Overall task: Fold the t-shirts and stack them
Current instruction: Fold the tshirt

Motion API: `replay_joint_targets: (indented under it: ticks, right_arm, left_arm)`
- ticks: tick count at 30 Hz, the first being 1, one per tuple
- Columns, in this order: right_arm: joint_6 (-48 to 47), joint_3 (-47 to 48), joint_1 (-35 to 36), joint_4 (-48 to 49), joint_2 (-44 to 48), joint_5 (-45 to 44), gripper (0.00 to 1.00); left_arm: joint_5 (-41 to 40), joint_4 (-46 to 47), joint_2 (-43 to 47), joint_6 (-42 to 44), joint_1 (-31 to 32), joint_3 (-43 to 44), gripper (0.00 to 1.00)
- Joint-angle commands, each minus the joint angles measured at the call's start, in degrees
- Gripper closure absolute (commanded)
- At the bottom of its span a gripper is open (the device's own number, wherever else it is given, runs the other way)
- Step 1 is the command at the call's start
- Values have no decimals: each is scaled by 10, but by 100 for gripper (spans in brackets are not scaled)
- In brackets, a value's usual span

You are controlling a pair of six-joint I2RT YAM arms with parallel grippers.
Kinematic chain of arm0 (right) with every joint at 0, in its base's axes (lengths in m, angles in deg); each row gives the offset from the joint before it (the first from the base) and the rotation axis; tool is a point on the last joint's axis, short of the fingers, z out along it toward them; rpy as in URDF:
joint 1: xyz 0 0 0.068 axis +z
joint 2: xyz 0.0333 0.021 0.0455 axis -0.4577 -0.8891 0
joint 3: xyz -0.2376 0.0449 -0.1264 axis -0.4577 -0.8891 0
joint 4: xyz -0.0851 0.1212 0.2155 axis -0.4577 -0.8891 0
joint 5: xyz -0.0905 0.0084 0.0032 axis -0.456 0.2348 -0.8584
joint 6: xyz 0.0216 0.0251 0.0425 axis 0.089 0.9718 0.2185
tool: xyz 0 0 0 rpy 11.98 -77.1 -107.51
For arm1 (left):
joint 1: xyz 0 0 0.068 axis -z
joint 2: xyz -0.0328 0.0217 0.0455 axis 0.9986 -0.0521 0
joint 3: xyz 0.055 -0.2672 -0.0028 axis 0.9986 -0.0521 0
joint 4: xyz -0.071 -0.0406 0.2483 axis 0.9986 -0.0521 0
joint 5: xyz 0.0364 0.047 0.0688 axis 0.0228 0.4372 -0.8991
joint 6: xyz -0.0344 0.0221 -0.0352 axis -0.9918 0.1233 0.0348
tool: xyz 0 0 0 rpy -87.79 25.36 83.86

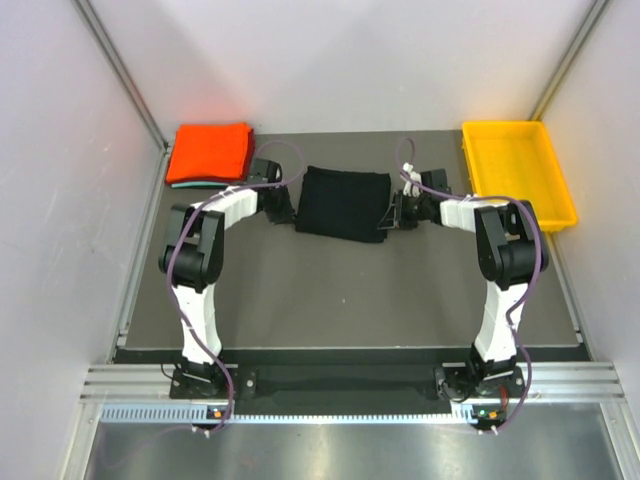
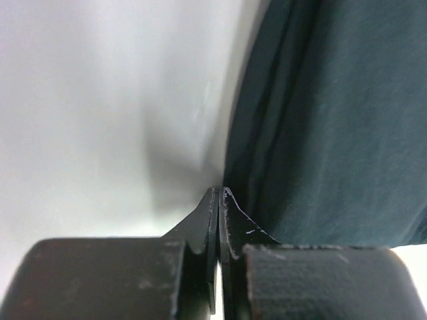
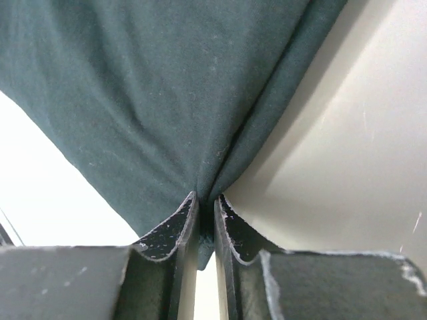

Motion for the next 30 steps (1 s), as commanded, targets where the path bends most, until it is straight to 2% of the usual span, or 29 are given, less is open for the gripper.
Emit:
replay_joint_targets:
  ticks: [1, 2, 4, 5, 7, 9, 10, 11, 14, 17, 19, 24, 26, 30]
  right_arm:
    - [-8, -9, 8, -11, 27, 0, 87]
    - [-12, -4, 7, -18, 22, -3, 87]
    - [-18, 11, 7, -36, 16, -7, 86]
    - [-21, 14, 7, -40, 12, -8, 86]
    - [-22, 18, 7, -41, 13, -12, 86]
    - [-20, 22, 7, -43, 15, -13, 85]
    - [-20, 25, 6, -42, 16, -9, 85]
    - [-19, 25, 8, -42, 17, -9, 85]
    - [-20, 31, 6, -46, 18, -13, 84]
    - [-18, 33, 6, -48, 16, -10, 82]
    - [-18, 35, 6, -51, 15, -10, 80]
    - [-11, 34, 3, -48, 9, -11, 75]
    - [-6, 38, 3, -47, 5, -10, 71]
    - [-2, 41, 4, -40, 8, -4, 61]
  left_arm:
    - [-75, -98, 42, -28, 9, -14, 97]
    - [-122, -117, 45, -26, 9, 11, 88]
    - [-167, -156, 45, -19, 7, 43, 78]
    - [-182, -165, 41, -11, 6, 63, 68]
    - [-179, -173, 39, 0, 5, 121, 65]
    - [-153, -160, 39, 11, 5, 158, 63]
    - [-92, -150, 39, 14, 7, 165, 63]
    - [-66, -119, 40, 19, 9, 167, 63]
    - [53, -64, 26, 18, 13, 146, 65]
    - [112, -31, -3, 6, 13, 124, 70]
    - [107, -21, -11, 2, 16, 95, 73]
    - [-10, -21, -13, -1, 20, 30, 74]
    - [-32, -39, -15, -4, 19, 41, 75]
    - [-56, -56, -12, 2, 18, 117, 72]
